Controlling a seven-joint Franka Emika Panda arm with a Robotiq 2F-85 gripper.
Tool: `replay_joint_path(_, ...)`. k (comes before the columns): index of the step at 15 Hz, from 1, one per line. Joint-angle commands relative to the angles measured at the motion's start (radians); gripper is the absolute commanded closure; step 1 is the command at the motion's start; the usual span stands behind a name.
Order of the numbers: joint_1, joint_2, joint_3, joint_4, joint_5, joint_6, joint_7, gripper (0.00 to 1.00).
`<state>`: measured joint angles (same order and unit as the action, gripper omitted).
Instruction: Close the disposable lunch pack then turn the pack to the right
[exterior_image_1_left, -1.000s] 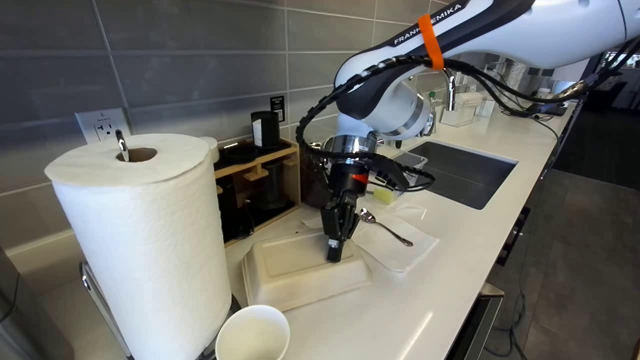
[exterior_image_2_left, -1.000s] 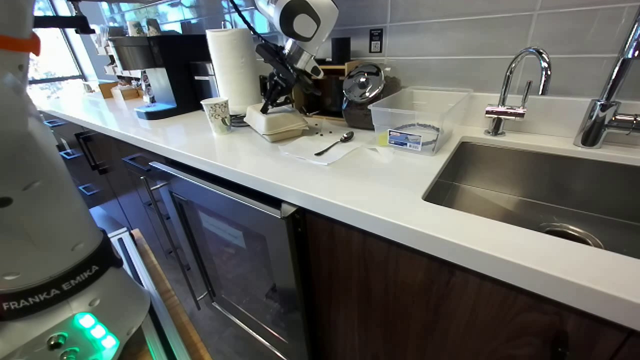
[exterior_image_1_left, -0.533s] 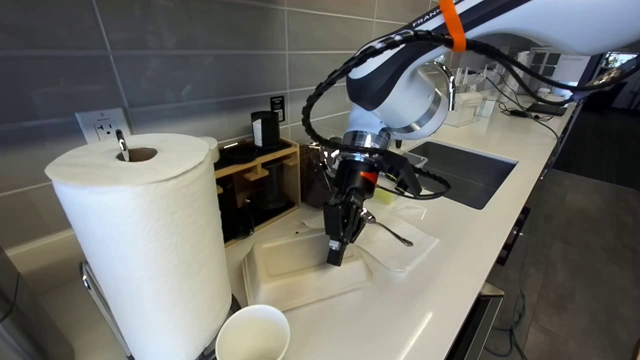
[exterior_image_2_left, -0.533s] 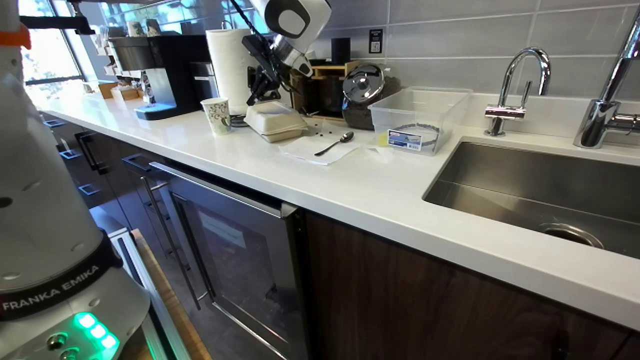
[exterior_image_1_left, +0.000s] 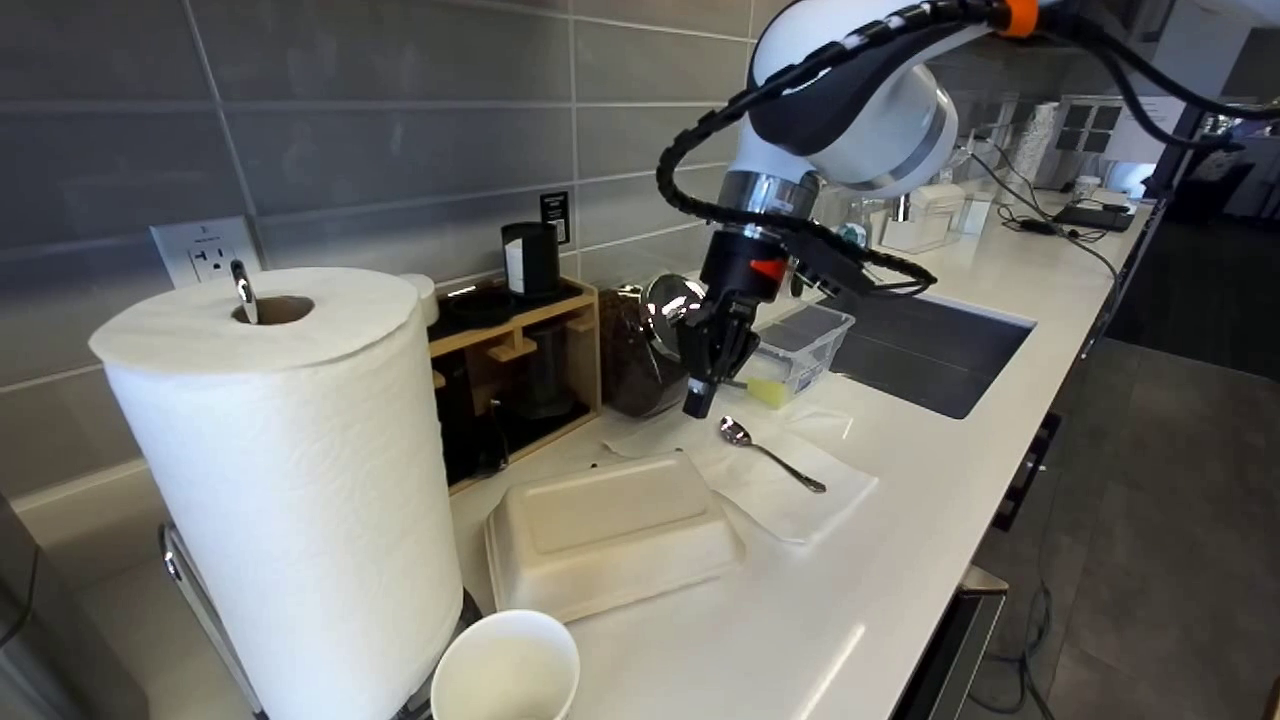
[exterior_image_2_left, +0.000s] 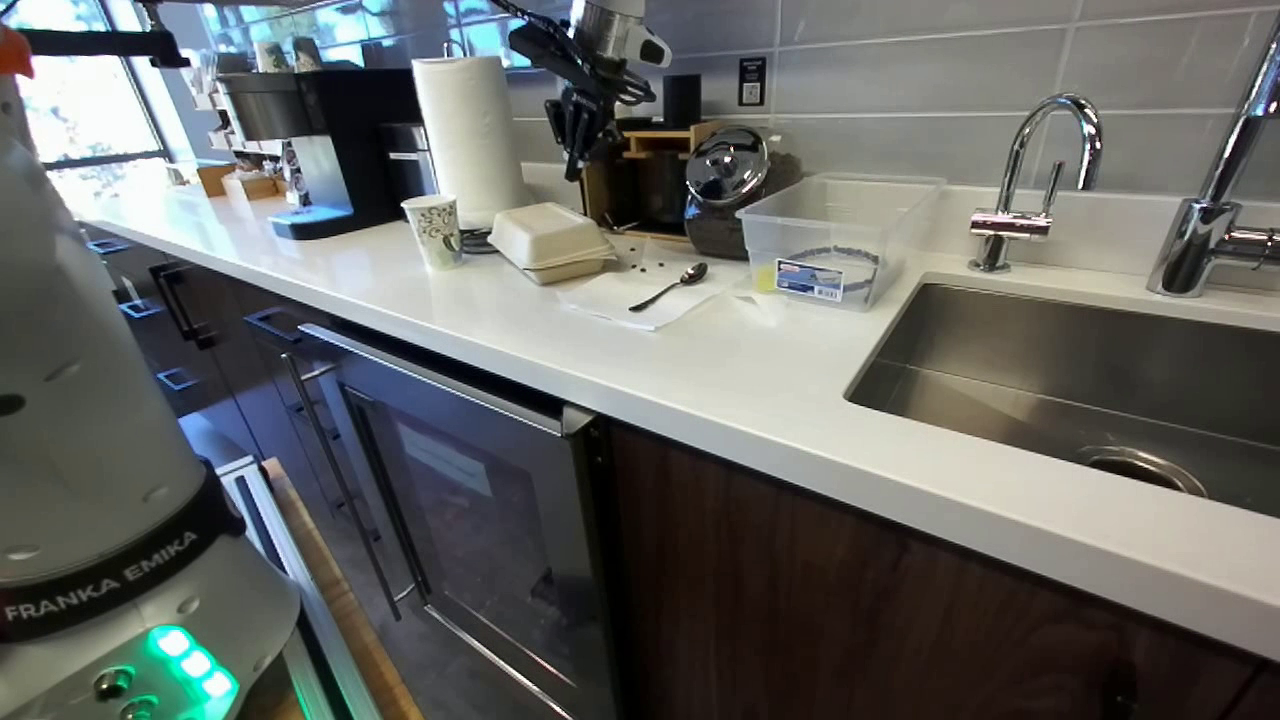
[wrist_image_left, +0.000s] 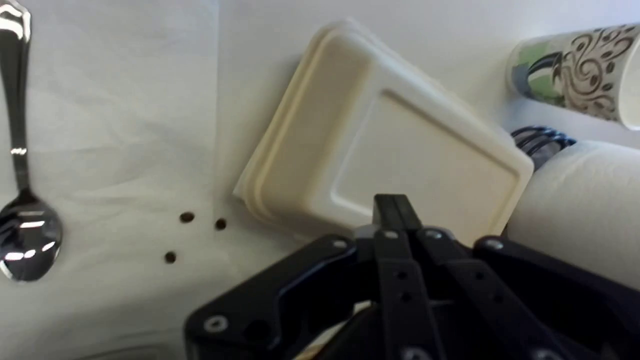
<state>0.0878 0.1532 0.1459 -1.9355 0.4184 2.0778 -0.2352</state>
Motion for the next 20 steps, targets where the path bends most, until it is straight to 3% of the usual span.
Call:
replay_joint_path(1, 0.033, 0.023, -0.003, 0.011, -0.106, 0.117, 0.12, 1.0)
replay_joint_path(9, 0.068, 0.096, 0.0, -0.015, -0.172, 0.278, 0.326, 1.0)
replay_joint_path(20, 0.064, 0.134, 0.006, -0.013, -0.147, 0.285, 0.337, 0.99)
